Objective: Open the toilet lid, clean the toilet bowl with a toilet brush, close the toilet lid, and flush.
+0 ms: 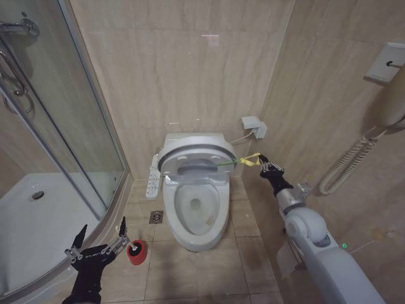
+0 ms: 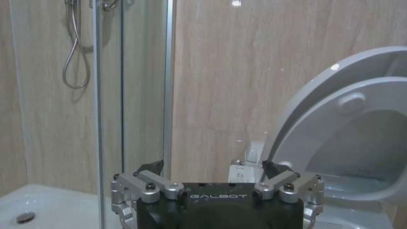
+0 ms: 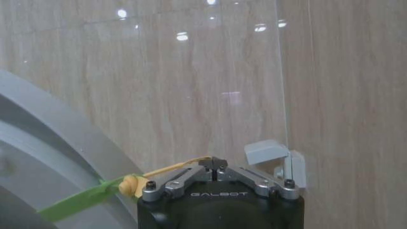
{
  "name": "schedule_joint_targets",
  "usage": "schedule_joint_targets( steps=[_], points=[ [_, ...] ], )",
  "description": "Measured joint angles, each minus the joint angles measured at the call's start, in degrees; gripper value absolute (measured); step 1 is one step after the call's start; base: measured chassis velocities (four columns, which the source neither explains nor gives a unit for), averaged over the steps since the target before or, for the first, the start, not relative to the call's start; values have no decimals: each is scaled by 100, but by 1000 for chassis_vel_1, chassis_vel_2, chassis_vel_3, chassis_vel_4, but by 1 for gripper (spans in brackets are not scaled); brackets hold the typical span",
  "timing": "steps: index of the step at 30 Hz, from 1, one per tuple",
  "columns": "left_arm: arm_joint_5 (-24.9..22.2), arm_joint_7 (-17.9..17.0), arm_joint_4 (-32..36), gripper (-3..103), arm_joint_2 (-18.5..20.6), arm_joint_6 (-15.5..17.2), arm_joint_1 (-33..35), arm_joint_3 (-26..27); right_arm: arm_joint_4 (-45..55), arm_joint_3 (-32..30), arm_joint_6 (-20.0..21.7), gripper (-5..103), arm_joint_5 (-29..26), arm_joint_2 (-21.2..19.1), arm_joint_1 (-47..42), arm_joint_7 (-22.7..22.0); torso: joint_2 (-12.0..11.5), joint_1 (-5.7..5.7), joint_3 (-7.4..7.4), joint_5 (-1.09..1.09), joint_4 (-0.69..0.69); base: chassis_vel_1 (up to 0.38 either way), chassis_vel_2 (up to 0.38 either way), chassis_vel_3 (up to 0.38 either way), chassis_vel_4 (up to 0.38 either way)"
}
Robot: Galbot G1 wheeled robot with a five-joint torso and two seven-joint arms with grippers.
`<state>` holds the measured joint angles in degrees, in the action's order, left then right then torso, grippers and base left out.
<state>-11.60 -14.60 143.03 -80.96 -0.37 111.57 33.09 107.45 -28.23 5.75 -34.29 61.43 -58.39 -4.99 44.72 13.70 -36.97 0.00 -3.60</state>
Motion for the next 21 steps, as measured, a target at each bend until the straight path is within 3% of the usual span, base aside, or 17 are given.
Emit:
schedule_joint_targets(
  steps=[21],
  points=[
    [0, 0, 0, 100, 0, 0, 0, 0, -797, 890, 188, 0, -118, 48, 1396, -327, 0, 0, 0, 1, -2, 0, 0, 0, 0]
  ],
)
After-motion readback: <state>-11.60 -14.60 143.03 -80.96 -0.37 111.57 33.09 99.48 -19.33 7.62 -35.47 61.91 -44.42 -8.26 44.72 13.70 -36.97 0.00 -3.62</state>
